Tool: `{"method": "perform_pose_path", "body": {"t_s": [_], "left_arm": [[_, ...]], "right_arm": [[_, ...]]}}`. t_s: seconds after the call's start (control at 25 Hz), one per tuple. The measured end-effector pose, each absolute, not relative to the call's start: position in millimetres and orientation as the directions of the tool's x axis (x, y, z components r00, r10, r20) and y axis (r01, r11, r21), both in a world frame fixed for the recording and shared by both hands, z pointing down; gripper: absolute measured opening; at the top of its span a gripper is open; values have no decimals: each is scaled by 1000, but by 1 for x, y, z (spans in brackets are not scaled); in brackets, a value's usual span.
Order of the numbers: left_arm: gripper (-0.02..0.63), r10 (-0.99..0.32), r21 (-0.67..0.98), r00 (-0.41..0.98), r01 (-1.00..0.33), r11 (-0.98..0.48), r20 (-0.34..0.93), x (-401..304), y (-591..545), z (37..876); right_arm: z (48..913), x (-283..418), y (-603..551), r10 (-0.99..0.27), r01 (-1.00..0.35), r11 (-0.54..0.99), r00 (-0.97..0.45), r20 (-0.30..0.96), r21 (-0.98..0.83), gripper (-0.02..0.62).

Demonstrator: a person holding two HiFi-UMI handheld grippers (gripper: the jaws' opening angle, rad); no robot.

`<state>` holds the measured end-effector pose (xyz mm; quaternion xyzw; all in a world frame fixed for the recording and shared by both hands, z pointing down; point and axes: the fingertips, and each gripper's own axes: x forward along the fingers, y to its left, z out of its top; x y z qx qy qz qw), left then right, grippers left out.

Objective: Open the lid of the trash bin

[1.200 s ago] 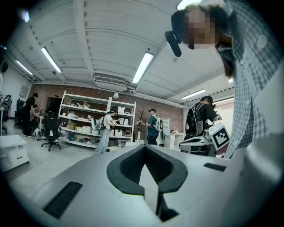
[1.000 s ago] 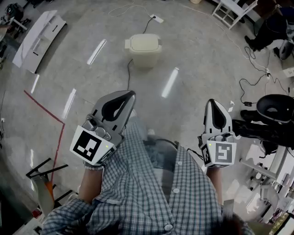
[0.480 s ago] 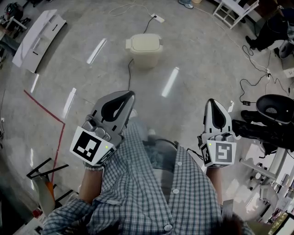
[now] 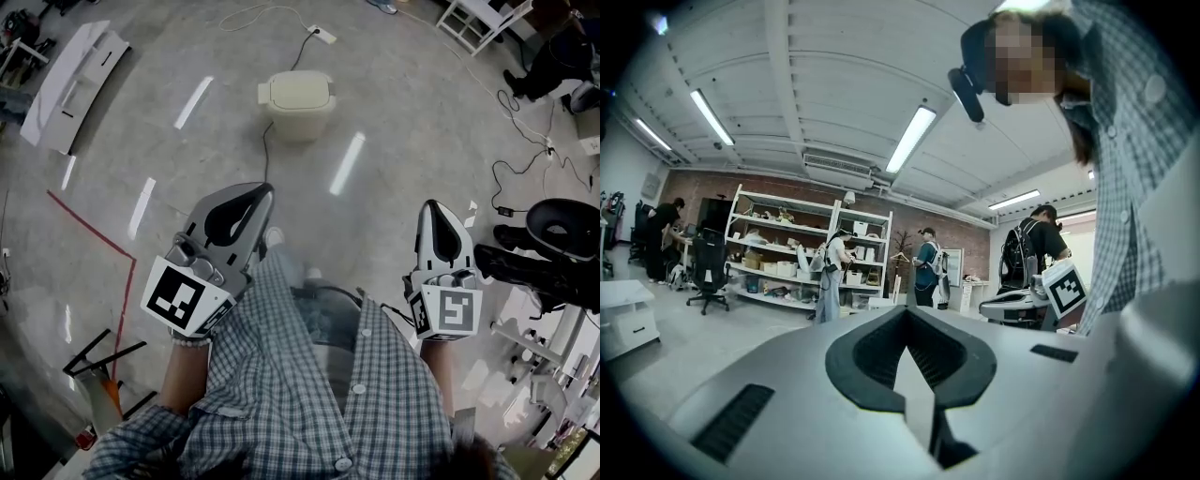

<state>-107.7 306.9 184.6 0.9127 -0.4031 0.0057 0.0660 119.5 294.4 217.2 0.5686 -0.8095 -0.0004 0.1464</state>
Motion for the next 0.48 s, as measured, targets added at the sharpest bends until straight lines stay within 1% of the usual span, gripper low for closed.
{"method": "perform_pose_path", "body": {"t_s": [0.12,0.48], "left_arm": [[0,-728,117,683,-729,-674,61,-112,289,183],[0,-694,116,718,-695,-710,51,-130,238,178]], "right_arm": [[218,115,282,-922,-925,342,-297,248,165,18],[210,93,238,-936,-934,311,-268,228,179,18]]}}
